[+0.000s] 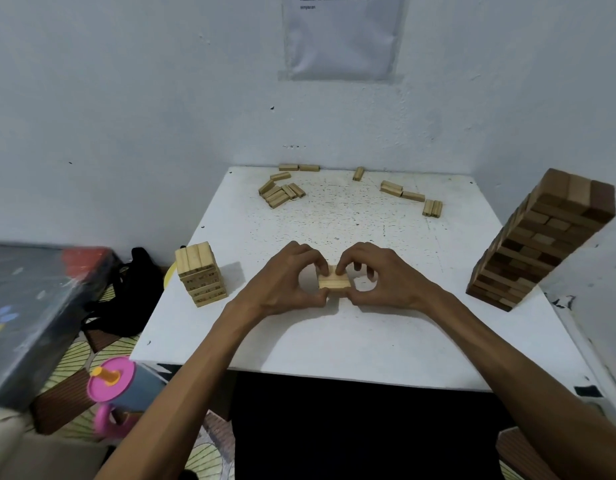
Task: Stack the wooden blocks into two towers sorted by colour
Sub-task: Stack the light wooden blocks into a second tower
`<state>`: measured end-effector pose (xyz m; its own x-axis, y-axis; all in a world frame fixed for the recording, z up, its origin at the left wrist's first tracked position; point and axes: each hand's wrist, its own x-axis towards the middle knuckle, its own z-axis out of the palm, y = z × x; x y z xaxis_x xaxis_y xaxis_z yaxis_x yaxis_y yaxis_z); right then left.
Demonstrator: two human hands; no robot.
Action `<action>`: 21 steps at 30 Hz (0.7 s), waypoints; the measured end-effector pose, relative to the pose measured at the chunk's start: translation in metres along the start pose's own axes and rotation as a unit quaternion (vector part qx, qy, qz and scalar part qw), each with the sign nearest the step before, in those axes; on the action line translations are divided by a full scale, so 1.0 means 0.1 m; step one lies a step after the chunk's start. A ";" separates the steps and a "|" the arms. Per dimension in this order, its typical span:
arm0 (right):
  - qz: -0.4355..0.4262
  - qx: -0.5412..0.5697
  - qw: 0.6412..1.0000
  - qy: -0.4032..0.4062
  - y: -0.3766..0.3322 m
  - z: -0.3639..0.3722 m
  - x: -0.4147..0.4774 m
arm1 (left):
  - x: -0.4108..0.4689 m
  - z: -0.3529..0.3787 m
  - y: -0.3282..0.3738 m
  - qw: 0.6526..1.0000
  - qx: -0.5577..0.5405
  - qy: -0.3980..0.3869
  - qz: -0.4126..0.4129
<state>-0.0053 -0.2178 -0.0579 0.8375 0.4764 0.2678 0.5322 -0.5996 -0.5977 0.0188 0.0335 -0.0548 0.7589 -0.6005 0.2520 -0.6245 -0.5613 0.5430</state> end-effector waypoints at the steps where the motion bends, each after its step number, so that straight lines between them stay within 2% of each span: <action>1: -0.008 0.003 1.000 0.006 -0.03 -0.02 0.03 | 0.00 -0.05 0.01 1.000 0.000 0.001 0.002; 11: -0.063 0.012 0.998 0.028 -0.33 -0.16 0.41 | -0.08 -0.55 0.05 0.999 0.023 0.047 0.004; 21: -0.102 0.038 0.994 -0.017 -0.76 0.03 1.07 | -0.46 -1.18 -0.14 0.991 0.091 0.089 -0.044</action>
<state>0.0437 -0.1192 0.0141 0.7076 0.6055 0.3643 0.6788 -0.4391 -0.5886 0.0149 0.1365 0.0206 0.8223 -0.4439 0.3560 -0.5651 -0.7102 0.4198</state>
